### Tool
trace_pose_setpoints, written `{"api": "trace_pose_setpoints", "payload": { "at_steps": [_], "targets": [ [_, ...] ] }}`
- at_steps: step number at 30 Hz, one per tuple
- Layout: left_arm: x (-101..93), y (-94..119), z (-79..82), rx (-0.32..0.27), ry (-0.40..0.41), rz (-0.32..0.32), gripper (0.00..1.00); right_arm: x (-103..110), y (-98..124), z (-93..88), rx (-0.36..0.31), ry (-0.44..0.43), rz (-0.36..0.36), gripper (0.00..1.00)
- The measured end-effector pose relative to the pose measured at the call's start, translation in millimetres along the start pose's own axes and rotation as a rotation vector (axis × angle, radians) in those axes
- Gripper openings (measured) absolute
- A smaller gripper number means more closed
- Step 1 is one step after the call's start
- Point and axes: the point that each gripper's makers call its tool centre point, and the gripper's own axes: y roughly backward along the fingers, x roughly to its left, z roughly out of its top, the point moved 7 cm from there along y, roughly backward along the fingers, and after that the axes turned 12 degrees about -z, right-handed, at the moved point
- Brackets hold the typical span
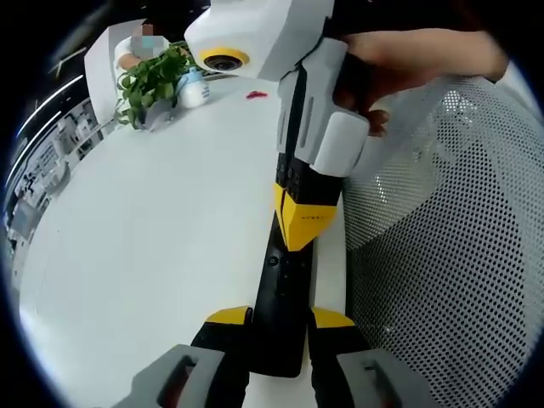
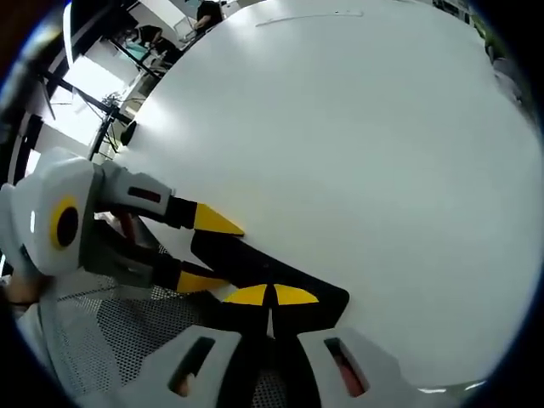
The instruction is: Press the specified remote control buttons in sequence, fully releasing each button before pressing the next.
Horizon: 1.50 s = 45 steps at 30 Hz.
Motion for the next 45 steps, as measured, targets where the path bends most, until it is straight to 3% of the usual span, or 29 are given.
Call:
{"api": "trace_pose_setpoints", "payload": {
  "at_steps": [6, 23, 37, 45],
  "targets": [
    [0.0, -0.2, 0.0, -0.001, -0.001, -0.001, 0.26, 0.7, 0.6, -1.0, -0.005, 0.01, -0.002, 0.0],
    [-0.3, -0.4, 0.2, -0.005, 0.009, 0.003, 0.26, 8.0, 2.2, -0.7, -0.018, 0.144, -0.059, 0.0],
    [-0.7, -0.3, -0.5, -0.016, 0.012, 0.005, 0.26, 6.1, 2.4, -1.8, -0.056, 0.204, -0.032, 0.0],
    [-1.4, -0.8, -0.3, -0.021, 0.027, 0.017, 0.26, 9.3, 3.1, -1.7, -0.064, 0.274, -0.061, 0.0]
  ]
}}
